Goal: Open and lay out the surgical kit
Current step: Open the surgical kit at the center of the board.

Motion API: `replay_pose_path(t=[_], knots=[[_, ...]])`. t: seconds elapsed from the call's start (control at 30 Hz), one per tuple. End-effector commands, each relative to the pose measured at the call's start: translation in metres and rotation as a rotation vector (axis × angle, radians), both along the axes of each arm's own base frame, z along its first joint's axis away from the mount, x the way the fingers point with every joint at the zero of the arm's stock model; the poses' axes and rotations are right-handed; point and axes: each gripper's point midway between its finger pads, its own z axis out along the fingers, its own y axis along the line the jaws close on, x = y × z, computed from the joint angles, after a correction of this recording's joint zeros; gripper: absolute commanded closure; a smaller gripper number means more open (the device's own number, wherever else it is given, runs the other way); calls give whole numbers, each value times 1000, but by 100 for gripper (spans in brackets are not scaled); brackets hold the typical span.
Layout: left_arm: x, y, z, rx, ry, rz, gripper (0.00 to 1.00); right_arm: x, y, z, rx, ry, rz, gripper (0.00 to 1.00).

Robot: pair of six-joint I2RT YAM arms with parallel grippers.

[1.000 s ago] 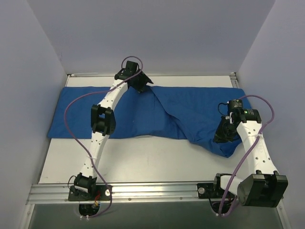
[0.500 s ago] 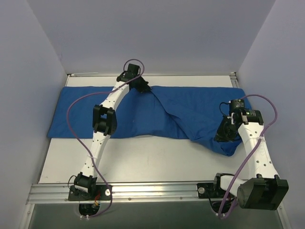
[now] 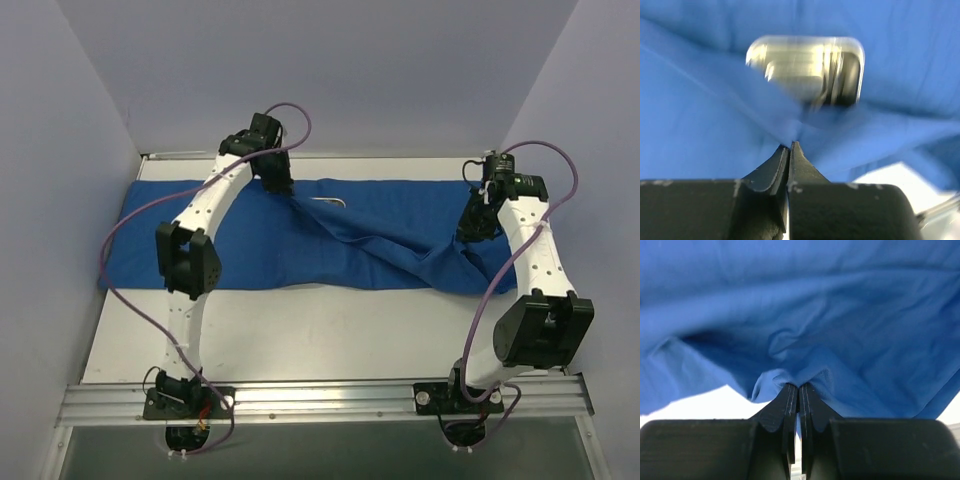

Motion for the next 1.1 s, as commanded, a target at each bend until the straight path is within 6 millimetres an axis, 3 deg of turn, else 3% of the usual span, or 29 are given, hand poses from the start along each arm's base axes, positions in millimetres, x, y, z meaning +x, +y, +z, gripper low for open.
replay_pose_path(t=[0.0, 0.03, 0.07, 0.1, 0.13, 0.17, 0.2, 0.23, 0.27, 0.37, 0.43, 0.47, 0.53, 0.6, 0.63, 0.7, 0.8, 0.9, 1.0, 1.07], knots=[[-56, 34, 51, 161, -44, -85, 98, 10, -17, 2, -69, 14, -35, 100], [-78, 40, 38, 210, 7, -112, 98, 13, -16, -5, -62, 36, -34, 100], [-100, 35, 58, 217, -26, -145, 98, 14, -14, -7, -52, 45, -29, 100], [-114, 38, 60, 240, -20, -150, 98, 15, -11, -10, -46, 57, -23, 100], [-138, 43, 43, 265, 57, -158, 98, 14, -6, -16, -45, 88, -19, 100], [-159, 40, 55, 242, 48, -174, 98, 13, -3, -20, -44, 102, -17, 100], [-178, 36, 54, 205, 85, -197, 98, 12, -1, -25, -39, 121, -14, 100], [-202, 39, 34, 199, 171, -198, 98, 10, 2, -28, -37, 139, -14, 100], [-222, 39, 44, 170, 172, -208, 98, 9, 4, -31, -37, 148, -7, 100], [-284, 35, 33, 133, 267, -238, 98, 10, 9, -37, -65, 179, 15, 100], [-316, 26, 29, 96, 308, -249, 98, 16, 5, -36, -104, 183, 19, 100], [-337, 31, 21, 88, 339, -250, 98, 18, 2, -35, -122, 181, 16, 100], [-367, 24, 23, 4, 386, -251, 98, 22, 6, -35, -149, 183, 32, 100], [-391, 28, 5, -6, 453, -242, 96, 21, 7, -40, -145, 199, 30, 100], [-404, 28, 8, -27, 459, -234, 96, 19, 9, -45, -132, 210, 32, 100], [-418, 33, 1, -32, 483, -226, 93, 17, 16, -52, -95, 225, 39, 100], [-423, 35, 17, -96, 433, -244, 85, 10, 18, -58, -86, 245, 41, 100], [-416, 37, 33, -102, 340, -281, 67, -1, 15, -58, -99, 267, 49, 100], [-384, 42, 51, -45, 199, -338, 49, -15, 12, -53, -112, 277, 47, 100], [-345, 38, 70, -25, 106, -344, 45, -30, 7, -56, -137, 306, 35, 100]])
